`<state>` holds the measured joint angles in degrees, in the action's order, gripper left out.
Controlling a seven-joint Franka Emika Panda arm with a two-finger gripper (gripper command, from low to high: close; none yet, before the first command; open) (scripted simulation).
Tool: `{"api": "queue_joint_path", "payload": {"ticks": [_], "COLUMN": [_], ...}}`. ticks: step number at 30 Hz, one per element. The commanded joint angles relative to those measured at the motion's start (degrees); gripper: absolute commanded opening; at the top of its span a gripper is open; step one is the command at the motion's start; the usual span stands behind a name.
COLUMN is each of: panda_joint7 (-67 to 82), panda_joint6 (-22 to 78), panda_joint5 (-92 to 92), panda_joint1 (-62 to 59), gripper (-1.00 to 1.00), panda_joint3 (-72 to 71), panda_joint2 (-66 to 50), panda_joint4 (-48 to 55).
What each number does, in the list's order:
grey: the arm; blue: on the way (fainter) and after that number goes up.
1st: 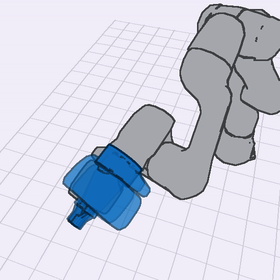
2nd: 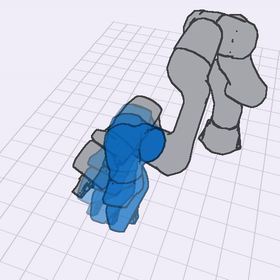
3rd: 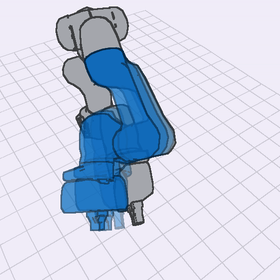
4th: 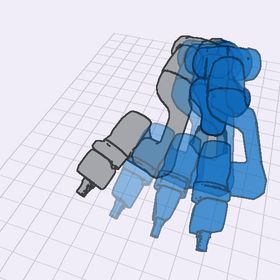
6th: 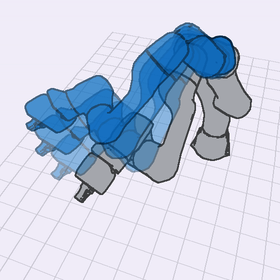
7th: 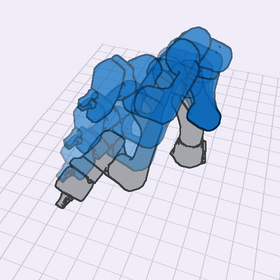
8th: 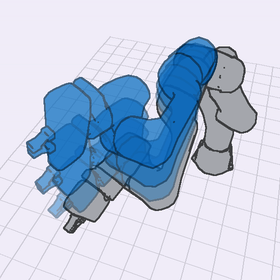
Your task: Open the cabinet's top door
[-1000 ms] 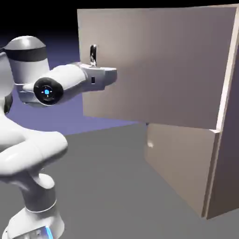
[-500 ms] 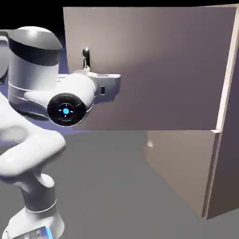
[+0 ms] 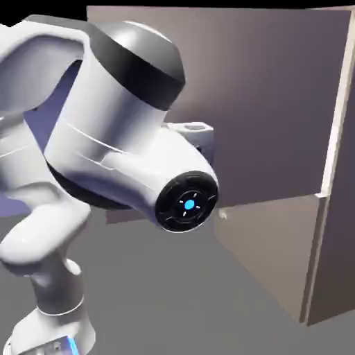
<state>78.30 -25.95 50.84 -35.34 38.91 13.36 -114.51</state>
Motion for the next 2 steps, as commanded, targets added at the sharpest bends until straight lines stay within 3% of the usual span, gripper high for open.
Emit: {"api": "queue_joint_path", "payload": {"ticks": [1, 2], "panda_joint7": [1.6, 2.2], "panda_joint6": [1.6, 2.2], "panda_joint5": [-0.6, -0.9], "panda_joint1": [0.4, 0.6], "gripper": [-1.0, -1.0], "panda_joint3": [0.7, 1.0], "panda_joint2": [-2.1, -2.9], "panda_joint4": [2.0, 2.8]}}
